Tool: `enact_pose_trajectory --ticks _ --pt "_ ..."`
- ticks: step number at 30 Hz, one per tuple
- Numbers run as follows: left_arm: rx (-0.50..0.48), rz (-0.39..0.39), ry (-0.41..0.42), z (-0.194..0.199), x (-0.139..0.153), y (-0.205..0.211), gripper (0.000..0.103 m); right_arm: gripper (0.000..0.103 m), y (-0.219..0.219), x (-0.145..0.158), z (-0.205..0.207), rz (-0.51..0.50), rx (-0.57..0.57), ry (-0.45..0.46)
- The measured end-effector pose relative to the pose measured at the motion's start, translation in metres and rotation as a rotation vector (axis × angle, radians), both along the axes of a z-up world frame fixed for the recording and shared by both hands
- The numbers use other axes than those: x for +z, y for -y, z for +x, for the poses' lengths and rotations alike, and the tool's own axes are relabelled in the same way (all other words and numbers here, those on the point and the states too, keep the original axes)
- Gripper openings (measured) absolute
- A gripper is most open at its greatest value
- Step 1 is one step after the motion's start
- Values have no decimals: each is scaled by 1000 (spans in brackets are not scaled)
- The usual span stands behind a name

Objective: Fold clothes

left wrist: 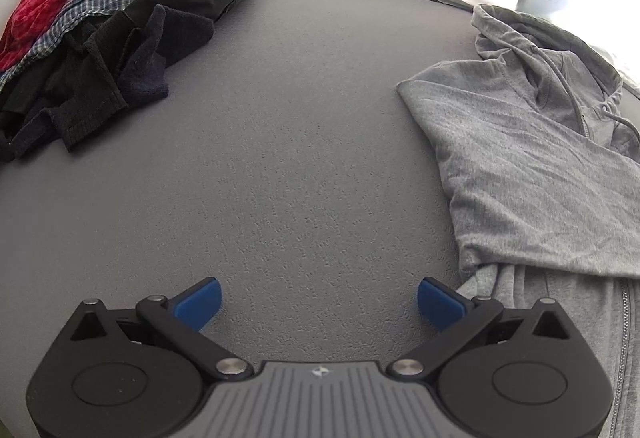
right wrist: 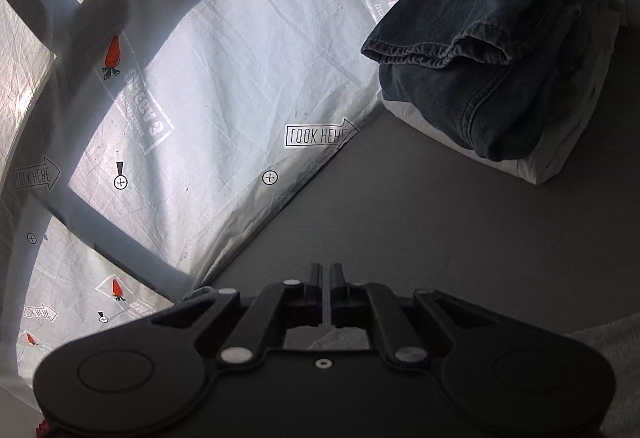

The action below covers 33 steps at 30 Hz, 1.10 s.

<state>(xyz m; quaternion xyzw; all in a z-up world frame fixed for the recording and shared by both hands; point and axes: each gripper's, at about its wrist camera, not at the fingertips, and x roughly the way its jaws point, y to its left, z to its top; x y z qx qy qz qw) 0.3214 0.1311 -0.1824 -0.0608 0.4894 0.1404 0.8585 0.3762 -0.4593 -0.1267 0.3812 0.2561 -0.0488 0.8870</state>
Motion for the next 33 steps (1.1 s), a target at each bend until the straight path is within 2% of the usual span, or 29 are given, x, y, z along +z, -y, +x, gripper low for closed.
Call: enact_pose_trajectory --ticks 1,4,6,8,11,14,17,19,21,23,27,30,33 --pt "-4 -3 9 2 3 0 103 7 -4 -10 -1 -6 11 -40" --pt "-15 -11 36 11 13 2 103 23 -14 -33 -3 -9 9 -123" --pt "-22 -25 50 20 16 6 103 33 -20 -40 0 -51 19 -164" --pt "-30 -32 57 28 17 10 103 37 -27 -45 5 -101 36 -199" --pt "-49 -28 42 40 11 18 103 51 -36 -49 14 -183 47 -235" --pt "-79 8 11 44 0 26 103 56 -43 -57 24 -228 62 -273" --pt "-83 25 12 43 -5 29 103 59 -50 -57 30 -282 91 -269" --pt "-74 15 19 41 -7 27 103 51 -54 -58 32 -321 121 -252" --pt "-55 -14 30 40 -9 24 103 29 -58 -58 33 -352 149 -240" --pt "-42 -39 46 37 -11 21 103 14 -61 -58 32 -345 181 -231" --pt "-49 -31 78 33 -13 23 103 14 -61 -48 27 -248 164 -162" --pt "-49 -29 78 33 -13 24 103 14 -61 -38 24 -111 166 -92" --pt "-51 -27 79 33 -13 24 103 14 -66 -36 24 77 199 -26"
